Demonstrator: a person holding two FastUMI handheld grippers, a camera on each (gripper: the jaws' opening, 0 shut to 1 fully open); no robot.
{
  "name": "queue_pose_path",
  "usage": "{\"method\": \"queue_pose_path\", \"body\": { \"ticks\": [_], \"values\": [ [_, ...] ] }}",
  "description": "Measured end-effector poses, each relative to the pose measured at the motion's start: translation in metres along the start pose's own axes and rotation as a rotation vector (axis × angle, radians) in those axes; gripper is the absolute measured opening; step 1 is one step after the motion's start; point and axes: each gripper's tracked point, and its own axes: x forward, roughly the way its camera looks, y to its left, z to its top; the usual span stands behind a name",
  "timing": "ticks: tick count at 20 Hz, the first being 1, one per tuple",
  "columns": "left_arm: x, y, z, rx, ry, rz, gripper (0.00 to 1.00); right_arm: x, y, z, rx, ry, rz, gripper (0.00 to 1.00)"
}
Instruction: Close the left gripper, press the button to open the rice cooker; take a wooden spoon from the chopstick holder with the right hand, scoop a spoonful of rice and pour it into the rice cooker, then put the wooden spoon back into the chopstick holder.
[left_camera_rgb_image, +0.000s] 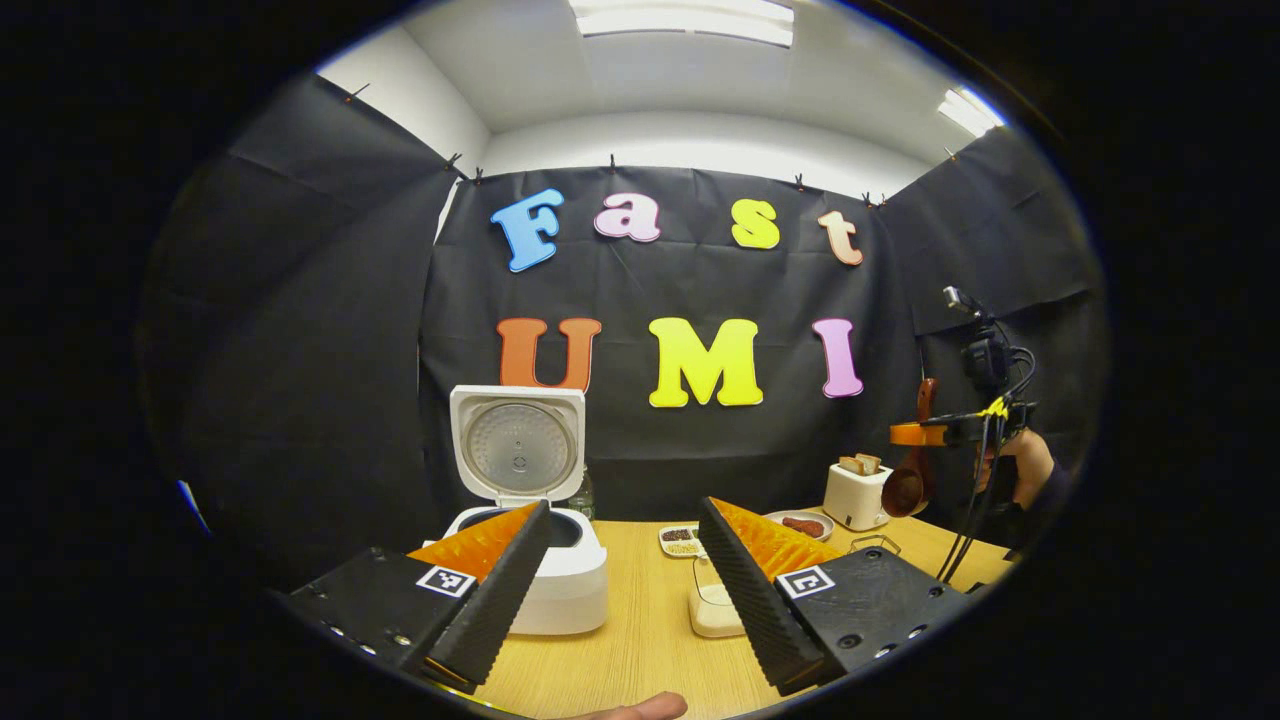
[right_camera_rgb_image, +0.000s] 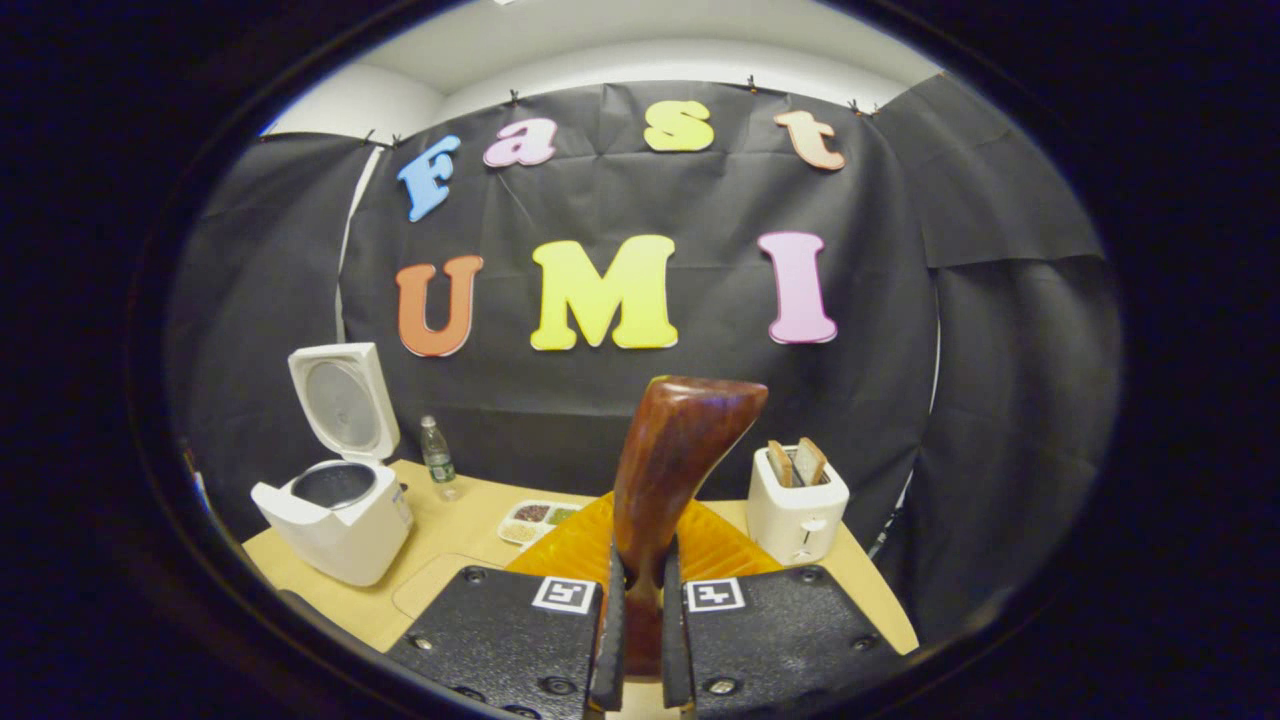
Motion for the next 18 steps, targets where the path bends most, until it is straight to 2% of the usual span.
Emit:
{"method": "queue_pose_path", "body": {
  "ticks": [7,9,10,12,13,16,17,18],
  "values": [
    [0.008,-0.002,-0.004,0.018,0.025,0.014,0.94,0.045,-0.021,-0.058,0.024,0.053,-0.018,0.24],
    [0.011,-0.003,-0.007,0.01,0.03,0.014,0.94,0.05,-0.027,-0.073,0.054,0.075,-0.021,0.23],
    [0.012,-0.005,-0.009,0.005,0.036,0.012,0.94,0.053,-0.031,-0.078,0.067,0.084,-0.023,0.19],
    [0.013,-0.009,-0.013,0.0,0.051,0.006,0.94,0.053,-0.036,-0.081,0.077,0.082,-0.028,0.25],
    [0.015,-0.009,-0.013,0.001,0.054,0.007,0.94,0.053,-0.046,-0.079,0.064,0.069,-0.059,0.28],
    [0.019,-0.01,-0.011,0.002,0.058,0.017,0.94,0.037,-0.065,-0.056,0.018,0.002,-0.128,0.79],
    [0.021,-0.009,-0.012,-0.001,0.059,0.021,0.94,0.03,-0.065,-0.049,0.008,-0.018,-0.135,0.82],
    [0.024,-0.007,-0.011,-0.003,0.06,0.029,0.94,0.024,-0.067,-0.042,0.001,-0.033,-0.143,0.92]
  ]
}}
